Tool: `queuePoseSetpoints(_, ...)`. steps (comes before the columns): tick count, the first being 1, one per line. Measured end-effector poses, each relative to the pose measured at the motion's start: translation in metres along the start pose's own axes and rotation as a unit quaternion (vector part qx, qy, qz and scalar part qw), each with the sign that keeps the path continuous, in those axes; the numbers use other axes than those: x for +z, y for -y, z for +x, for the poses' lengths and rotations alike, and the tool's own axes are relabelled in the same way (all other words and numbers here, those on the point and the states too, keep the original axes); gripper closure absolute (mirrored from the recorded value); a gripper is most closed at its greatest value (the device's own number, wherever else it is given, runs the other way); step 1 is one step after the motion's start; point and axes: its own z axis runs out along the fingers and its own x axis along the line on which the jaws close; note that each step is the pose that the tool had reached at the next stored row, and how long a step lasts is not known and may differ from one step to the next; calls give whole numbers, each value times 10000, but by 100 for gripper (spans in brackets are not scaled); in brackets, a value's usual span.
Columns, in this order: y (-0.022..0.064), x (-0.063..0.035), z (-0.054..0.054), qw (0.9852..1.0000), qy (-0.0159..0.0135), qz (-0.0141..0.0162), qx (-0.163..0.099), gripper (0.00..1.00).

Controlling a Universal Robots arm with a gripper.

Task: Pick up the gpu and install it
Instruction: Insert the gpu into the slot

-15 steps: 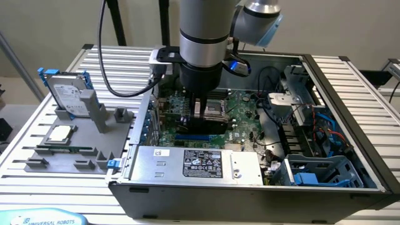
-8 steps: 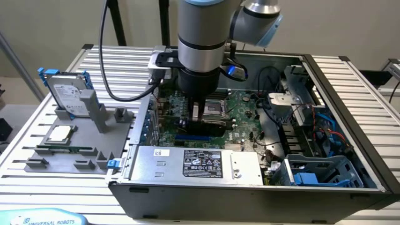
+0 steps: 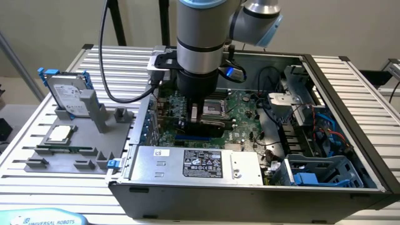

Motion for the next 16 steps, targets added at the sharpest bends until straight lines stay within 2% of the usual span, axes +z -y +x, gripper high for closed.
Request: queuePoseSetpoints(16, -24, 27, -12, 10000, 0, 0, 0, 73)
